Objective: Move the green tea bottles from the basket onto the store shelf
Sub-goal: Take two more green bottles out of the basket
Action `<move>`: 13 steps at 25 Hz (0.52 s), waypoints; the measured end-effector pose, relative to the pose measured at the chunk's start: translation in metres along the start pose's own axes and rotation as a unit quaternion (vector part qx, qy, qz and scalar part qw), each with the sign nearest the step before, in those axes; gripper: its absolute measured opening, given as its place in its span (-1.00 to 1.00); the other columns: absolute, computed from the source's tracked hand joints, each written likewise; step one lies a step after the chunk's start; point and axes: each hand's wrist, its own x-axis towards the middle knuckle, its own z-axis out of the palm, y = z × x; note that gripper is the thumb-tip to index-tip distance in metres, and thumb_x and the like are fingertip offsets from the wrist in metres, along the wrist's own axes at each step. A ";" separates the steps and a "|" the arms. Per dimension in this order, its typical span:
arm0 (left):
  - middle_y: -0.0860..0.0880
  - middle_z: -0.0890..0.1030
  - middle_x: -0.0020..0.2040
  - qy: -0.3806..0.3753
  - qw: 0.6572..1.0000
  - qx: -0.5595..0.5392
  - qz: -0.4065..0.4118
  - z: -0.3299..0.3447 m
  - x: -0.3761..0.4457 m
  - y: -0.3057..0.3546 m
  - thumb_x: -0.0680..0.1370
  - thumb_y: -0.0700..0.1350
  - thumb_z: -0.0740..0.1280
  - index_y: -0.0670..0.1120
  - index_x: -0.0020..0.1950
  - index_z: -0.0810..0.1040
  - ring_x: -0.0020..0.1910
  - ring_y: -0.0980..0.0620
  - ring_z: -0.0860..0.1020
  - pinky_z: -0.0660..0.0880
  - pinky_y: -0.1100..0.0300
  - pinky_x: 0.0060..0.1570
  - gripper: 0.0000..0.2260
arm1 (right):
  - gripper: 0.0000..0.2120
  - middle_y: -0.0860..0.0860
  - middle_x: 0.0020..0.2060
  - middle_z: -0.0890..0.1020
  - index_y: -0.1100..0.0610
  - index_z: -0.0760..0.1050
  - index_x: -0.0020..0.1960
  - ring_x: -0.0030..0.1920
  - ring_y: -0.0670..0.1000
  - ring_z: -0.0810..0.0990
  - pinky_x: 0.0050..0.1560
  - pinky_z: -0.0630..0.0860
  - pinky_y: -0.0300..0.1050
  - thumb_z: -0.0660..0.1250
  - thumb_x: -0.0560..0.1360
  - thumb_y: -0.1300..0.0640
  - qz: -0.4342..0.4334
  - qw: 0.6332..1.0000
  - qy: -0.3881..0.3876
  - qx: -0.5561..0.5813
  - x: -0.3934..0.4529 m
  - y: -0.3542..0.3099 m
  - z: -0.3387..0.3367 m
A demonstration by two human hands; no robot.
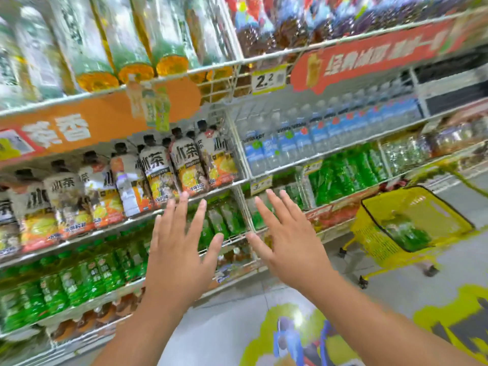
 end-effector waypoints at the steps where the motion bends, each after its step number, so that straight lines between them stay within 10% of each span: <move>1: 0.03 -0.09 0.69 0.000 1.000 -0.005 0.004 -0.015 0.000 0.022 0.61 0.33 -0.01 0.11 0.67 0.11 0.65 -0.01 -0.16 -0.13 -0.05 0.61 -0.35 | -0.29 0.13 0.61 0.31 0.07 0.33 0.62 0.63 0.21 0.23 0.56 0.29 0.23 0.06 0.61 -0.31 0.011 1.000 0.002 0.001 -0.010 0.008 -0.021; 4: 0.02 -0.06 0.69 0.000 0.999 -0.028 0.025 -0.055 0.002 0.088 0.62 0.33 0.00 0.12 0.66 0.12 0.65 -0.03 -0.13 -0.14 -0.06 0.61 -0.36 | -0.28 0.14 0.66 0.18 0.05 0.26 0.65 0.68 0.20 0.03 0.64 0.07 0.20 -0.18 0.67 -0.32 0.045 0.998 -0.028 -0.038 -0.052 0.036 -0.084; 13: -0.02 -0.04 0.69 -0.012 0.982 -0.074 0.173 -0.091 0.009 0.265 0.61 0.36 -0.04 0.11 0.66 0.13 0.66 -0.05 -0.09 -0.09 -0.09 0.61 -0.34 | -0.25 0.11 0.64 0.28 0.05 0.30 0.63 0.65 0.20 0.17 0.61 0.20 0.19 0.00 0.57 -0.34 0.222 0.972 0.070 -0.029 -0.155 0.134 -0.215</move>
